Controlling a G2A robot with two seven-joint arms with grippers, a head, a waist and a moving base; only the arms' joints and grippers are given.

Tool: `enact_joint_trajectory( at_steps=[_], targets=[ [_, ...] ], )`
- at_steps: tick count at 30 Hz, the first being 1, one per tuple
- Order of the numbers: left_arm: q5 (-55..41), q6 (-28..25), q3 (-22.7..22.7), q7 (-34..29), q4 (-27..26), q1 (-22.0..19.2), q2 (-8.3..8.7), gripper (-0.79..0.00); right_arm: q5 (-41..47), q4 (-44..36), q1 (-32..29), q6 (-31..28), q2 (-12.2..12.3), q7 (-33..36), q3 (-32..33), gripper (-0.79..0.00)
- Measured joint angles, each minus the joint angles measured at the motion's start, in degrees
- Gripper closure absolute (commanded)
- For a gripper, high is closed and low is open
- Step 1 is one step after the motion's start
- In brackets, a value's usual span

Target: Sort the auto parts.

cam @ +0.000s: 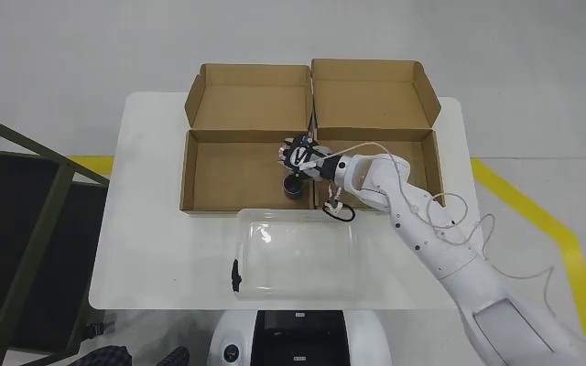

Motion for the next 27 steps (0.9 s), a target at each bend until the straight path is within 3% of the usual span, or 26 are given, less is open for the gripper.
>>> enact_joint_trajectory(
  at_steps=[4,11,19,27],
  targets=[
    [0.0,0.0,0.0,0.0,0.0,0.0,0.00,-0.785,-0.5,1.6,0.9,0.3,-0.5,0.8,-0.5,-0.046],
    [0.0,0.0,0.0,0.0,0.0,0.0,0.00,-0.785,-1.0,3.5,2.0,0.3,-1.3,2.5,-1.2,-0.219],
    [0.0,0.0,0.0,0.0,0.0,0.0,0.00,-0.785,-1.8,4.8,3.0,0.5,-2.3,4.3,-2.0,-0.323],
    [0.0,0.0,0.0,0.0,0.0,0.0,0.00,-0.785,-2.0,5.3,3.6,0.6,-3.0,4.3,-2.2,-0.345]
  ],
)
